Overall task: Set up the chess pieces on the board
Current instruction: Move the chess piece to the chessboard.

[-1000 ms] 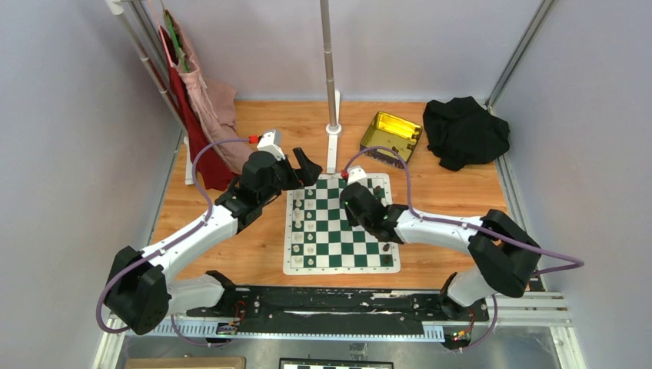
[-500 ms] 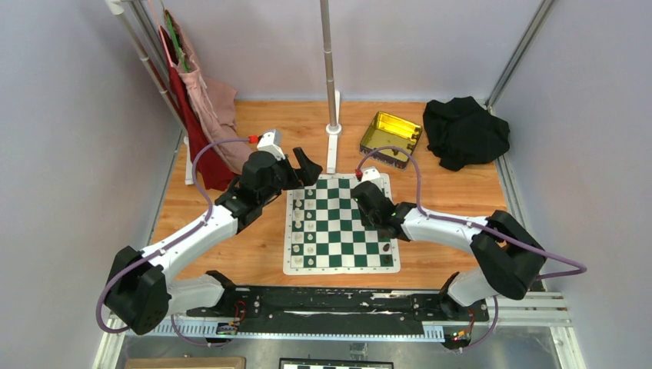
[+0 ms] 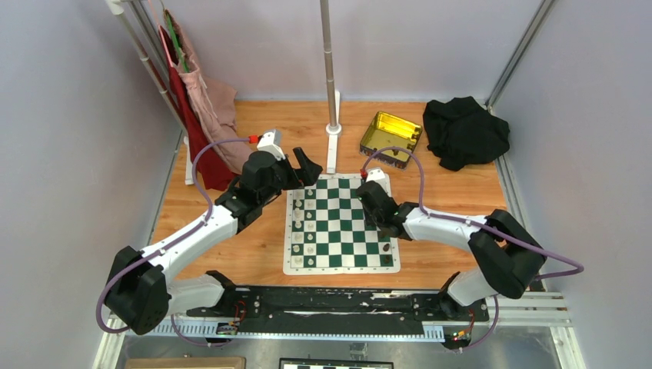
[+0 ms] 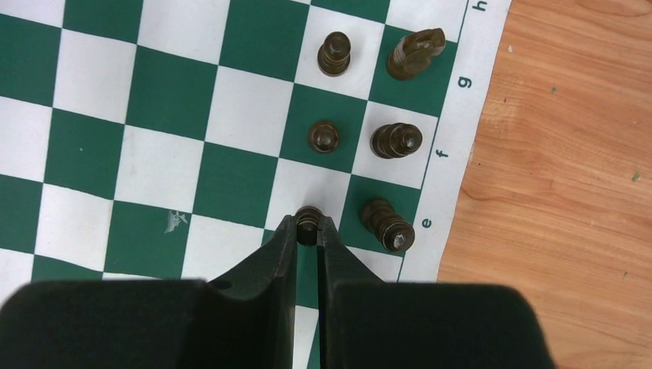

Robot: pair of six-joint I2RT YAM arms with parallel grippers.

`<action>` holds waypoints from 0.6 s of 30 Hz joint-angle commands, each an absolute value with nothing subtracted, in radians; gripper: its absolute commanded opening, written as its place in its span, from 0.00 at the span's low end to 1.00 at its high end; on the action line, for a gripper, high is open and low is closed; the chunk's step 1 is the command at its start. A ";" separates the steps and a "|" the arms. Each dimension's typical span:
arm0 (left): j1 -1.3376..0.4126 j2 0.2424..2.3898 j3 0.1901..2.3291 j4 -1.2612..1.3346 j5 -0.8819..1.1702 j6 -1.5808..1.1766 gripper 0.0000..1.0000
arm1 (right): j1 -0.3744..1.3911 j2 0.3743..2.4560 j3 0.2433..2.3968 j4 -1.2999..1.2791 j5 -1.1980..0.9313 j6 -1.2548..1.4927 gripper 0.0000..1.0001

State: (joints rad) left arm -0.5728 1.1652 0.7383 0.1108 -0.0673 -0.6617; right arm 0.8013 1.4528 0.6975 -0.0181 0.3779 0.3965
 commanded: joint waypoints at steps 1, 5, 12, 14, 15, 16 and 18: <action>-0.581 1.171 0.727 0.149 -0.064 -0.652 1.00 | 0.781 1.471 0.680 -0.008 0.387 0.389 0.03; -0.581 1.173 0.726 0.150 -0.064 -0.653 1.00 | 0.779 1.478 0.678 0.023 0.377 0.388 0.03; -0.580 1.175 0.724 0.152 -0.064 -0.655 1.00 | 0.779 1.471 0.676 0.033 0.375 0.387 0.03; -0.581 1.175 0.724 0.151 -0.063 -0.655 1.00 | 0.779 1.470 0.679 0.035 0.372 0.386 0.03; -0.581 1.175 0.724 0.152 -0.063 -0.655 1.00 | 0.778 1.469 0.680 0.035 0.372 0.385 0.03; -0.580 1.174 0.725 0.152 -0.063 -0.655 1.00 | 0.779 1.470 0.681 0.035 0.372 0.385 0.03; -0.580 1.175 0.723 0.152 -0.063 -0.655 1.00 | 0.779 1.472 0.683 0.036 0.369 0.385 0.03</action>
State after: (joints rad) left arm -0.5728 1.1698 0.7383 0.1120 -0.0669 -0.6617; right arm 0.7914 1.4693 0.6907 0.0231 0.3664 0.3962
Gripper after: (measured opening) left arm 0.997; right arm 0.128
